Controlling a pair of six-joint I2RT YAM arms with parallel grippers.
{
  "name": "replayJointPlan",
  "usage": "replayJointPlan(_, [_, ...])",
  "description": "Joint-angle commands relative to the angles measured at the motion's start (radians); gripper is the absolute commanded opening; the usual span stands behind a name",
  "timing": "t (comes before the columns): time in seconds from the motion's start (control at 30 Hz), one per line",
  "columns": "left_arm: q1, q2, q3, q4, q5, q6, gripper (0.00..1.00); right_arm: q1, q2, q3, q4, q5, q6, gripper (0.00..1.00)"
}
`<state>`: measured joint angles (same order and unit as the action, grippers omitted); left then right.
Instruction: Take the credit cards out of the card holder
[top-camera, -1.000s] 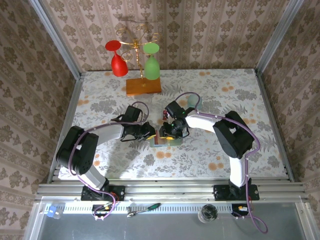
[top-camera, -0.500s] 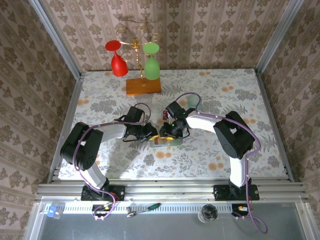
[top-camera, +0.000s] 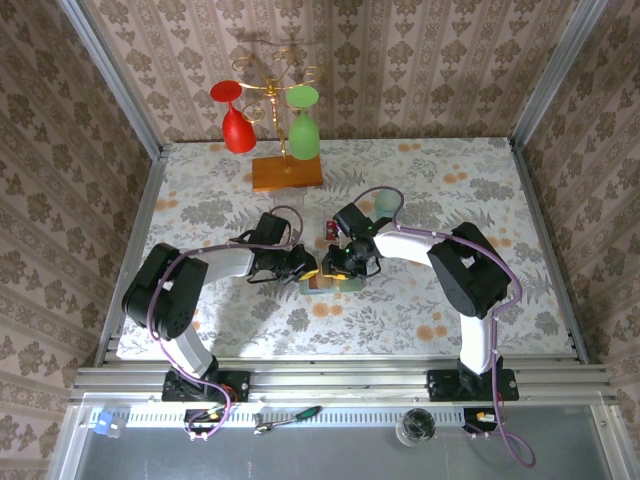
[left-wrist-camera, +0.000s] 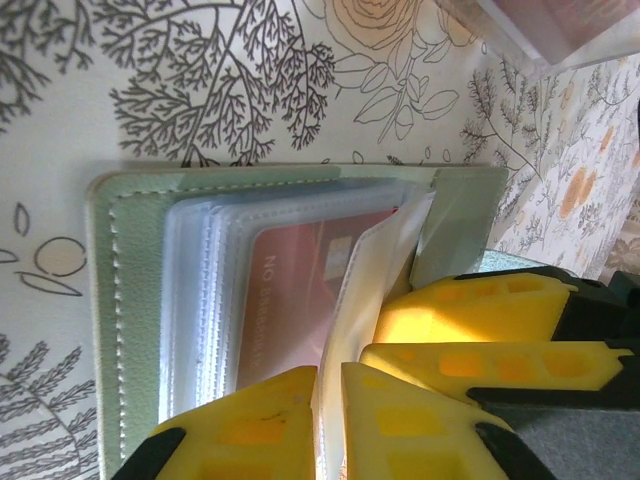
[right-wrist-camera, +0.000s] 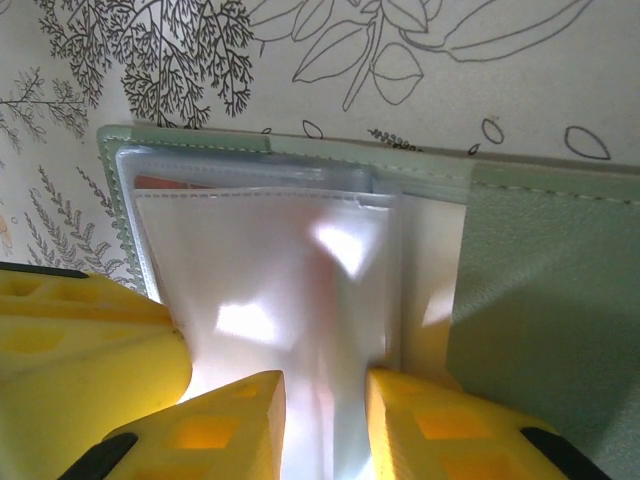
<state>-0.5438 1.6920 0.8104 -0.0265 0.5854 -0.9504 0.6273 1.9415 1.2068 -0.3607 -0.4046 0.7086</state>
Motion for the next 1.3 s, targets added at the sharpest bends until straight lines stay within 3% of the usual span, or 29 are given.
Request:
replayJointPlan(0.0, [-0.007,0.02,0.027,0.016,0.023,-0.015,0.14,-0.003,-0.029,-0.021,-0.005,-0.012,0.008,0.28])
replayJointPlan(0.6, [-0.033,0.001,0.099,-0.053,0.021,-0.004,0.16,-0.047,-0.153,-0.047,-0.008,0.012,0.0,0.28])
replayJointPlan(1.27, [-0.125,0.149,0.275,-0.071,0.022,-0.018,0.34,-0.128,-0.32,-0.157,-0.016,0.049,-0.027,0.3])
